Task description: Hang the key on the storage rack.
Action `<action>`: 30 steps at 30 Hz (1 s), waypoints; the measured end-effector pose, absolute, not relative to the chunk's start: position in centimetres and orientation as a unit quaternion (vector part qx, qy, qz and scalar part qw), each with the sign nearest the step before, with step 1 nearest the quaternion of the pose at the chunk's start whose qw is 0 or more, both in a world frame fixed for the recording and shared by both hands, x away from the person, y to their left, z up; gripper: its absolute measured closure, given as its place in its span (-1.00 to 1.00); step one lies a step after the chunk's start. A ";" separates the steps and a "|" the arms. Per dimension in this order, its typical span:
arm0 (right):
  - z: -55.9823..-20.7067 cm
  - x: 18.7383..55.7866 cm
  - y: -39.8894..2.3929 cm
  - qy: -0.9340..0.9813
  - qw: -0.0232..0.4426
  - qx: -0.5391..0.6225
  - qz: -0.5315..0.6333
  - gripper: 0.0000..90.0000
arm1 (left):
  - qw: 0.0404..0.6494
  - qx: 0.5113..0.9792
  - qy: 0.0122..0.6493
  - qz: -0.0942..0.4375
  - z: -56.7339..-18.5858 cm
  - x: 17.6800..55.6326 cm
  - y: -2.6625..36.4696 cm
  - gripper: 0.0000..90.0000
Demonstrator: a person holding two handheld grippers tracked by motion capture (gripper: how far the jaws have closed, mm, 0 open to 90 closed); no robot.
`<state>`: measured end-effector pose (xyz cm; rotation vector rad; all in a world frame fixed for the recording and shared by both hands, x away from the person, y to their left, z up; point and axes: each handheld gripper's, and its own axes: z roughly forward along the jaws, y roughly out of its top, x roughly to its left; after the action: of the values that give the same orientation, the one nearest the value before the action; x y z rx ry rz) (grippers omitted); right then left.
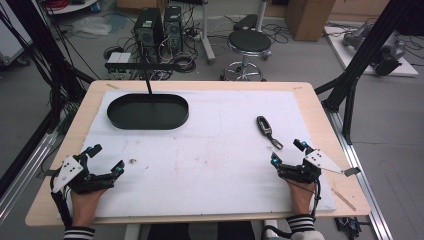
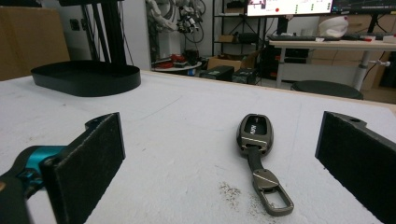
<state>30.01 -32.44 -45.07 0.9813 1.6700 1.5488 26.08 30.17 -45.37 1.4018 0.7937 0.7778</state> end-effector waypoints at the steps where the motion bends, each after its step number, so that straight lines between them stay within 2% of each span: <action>1: -45.1 30.0 -32.4 0.635 0.320 0.378 0.592 -0.99 | 0.624 0.613 0.345 0.340 -45.4 26.1 30.2 -0.96; 27: -44.7 30.5 -32.5 0.653 0.321 0.384 0.569 -0.99 | 0.623 0.612 0.351 0.338 -45.3 26.2 30.2 -0.96; 30: -43.2 31.5 -32.6 0.678 0.300 0.389 0.546 -0.99 | 0.624 0.612 0.352 0.336 -45.3 26.2 30.2 -0.96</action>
<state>31.51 -32.55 -43.25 1.0315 1.8003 1.4502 26.19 30.20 -45.33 1.4055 0.8072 0.7713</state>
